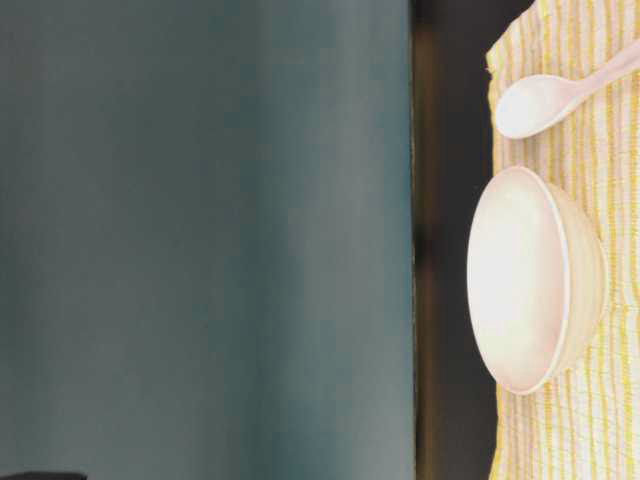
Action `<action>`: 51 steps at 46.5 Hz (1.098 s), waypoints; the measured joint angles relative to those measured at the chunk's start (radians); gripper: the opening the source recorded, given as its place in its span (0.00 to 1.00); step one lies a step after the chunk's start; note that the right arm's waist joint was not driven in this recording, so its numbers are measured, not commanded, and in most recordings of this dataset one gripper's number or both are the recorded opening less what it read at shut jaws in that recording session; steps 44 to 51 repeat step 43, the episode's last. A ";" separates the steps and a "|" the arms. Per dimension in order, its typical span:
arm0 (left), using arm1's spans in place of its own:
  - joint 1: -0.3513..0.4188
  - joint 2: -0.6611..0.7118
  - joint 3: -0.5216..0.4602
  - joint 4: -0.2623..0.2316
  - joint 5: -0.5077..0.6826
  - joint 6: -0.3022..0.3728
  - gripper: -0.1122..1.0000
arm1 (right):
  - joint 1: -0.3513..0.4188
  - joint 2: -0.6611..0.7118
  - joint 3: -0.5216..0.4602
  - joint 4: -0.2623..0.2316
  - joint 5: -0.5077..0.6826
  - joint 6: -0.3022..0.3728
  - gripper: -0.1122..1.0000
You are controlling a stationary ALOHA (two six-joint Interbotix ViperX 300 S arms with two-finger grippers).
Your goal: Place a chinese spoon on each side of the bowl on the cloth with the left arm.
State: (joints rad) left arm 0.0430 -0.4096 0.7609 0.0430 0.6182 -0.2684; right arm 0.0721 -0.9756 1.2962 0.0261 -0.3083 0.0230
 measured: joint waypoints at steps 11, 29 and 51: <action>0.206 0.017 0.031 0.000 -0.110 0.163 0.13 | 0.000 0.000 0.000 0.000 0.000 0.000 0.11; 0.290 0.161 0.091 0.000 -0.299 0.250 0.13 | 0.000 0.011 0.003 0.000 -0.003 0.000 0.11; 0.301 0.245 0.063 0.000 -0.318 0.354 0.13 | 0.000 0.032 0.008 0.002 -0.031 0.000 0.11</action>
